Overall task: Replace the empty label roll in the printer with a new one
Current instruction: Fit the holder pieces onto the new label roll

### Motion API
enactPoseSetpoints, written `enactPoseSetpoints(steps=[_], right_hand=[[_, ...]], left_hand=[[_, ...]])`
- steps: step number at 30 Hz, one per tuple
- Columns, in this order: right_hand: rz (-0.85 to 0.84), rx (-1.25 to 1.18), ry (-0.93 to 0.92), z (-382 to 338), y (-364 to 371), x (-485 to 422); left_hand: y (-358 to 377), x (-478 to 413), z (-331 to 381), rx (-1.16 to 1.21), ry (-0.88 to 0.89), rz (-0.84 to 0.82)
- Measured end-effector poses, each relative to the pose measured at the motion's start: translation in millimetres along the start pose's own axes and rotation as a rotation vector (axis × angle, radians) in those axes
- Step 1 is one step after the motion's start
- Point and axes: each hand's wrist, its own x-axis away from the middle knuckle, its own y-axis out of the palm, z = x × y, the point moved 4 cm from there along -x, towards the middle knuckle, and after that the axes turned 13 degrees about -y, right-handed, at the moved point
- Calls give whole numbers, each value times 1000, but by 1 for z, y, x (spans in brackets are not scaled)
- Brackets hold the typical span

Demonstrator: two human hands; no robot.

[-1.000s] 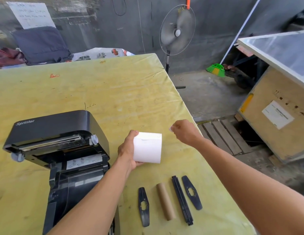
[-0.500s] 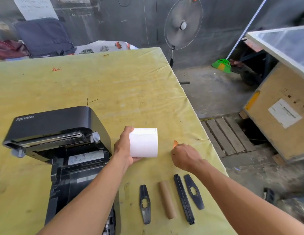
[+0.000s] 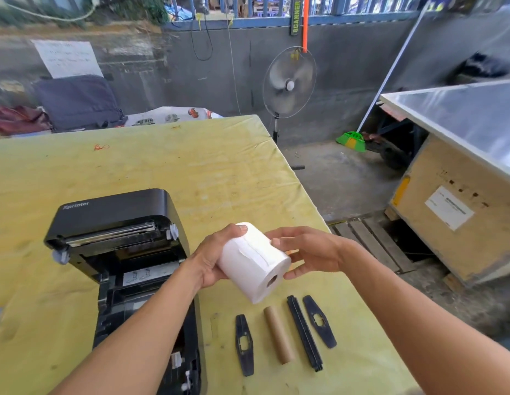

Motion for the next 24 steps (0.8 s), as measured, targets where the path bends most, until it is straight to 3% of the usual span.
enactPoseSetpoints(steps=[5,8,11,20,24], right_hand=[[-45,-21,26,2,21,24],[6,-51,45,5,39,35],[141,-91,65,6,48,48],[87,151,187,4,74,82],[194,33,137,19,89,91]], left_hand=[[14,14,-2,-49,56,-29],[15,19,-12,-28,-9,-13],[20,24,-24,-90,-113,-134],[48,56,-51,-264,-229,-413],[54,69,-60,-236,-253,-545]])
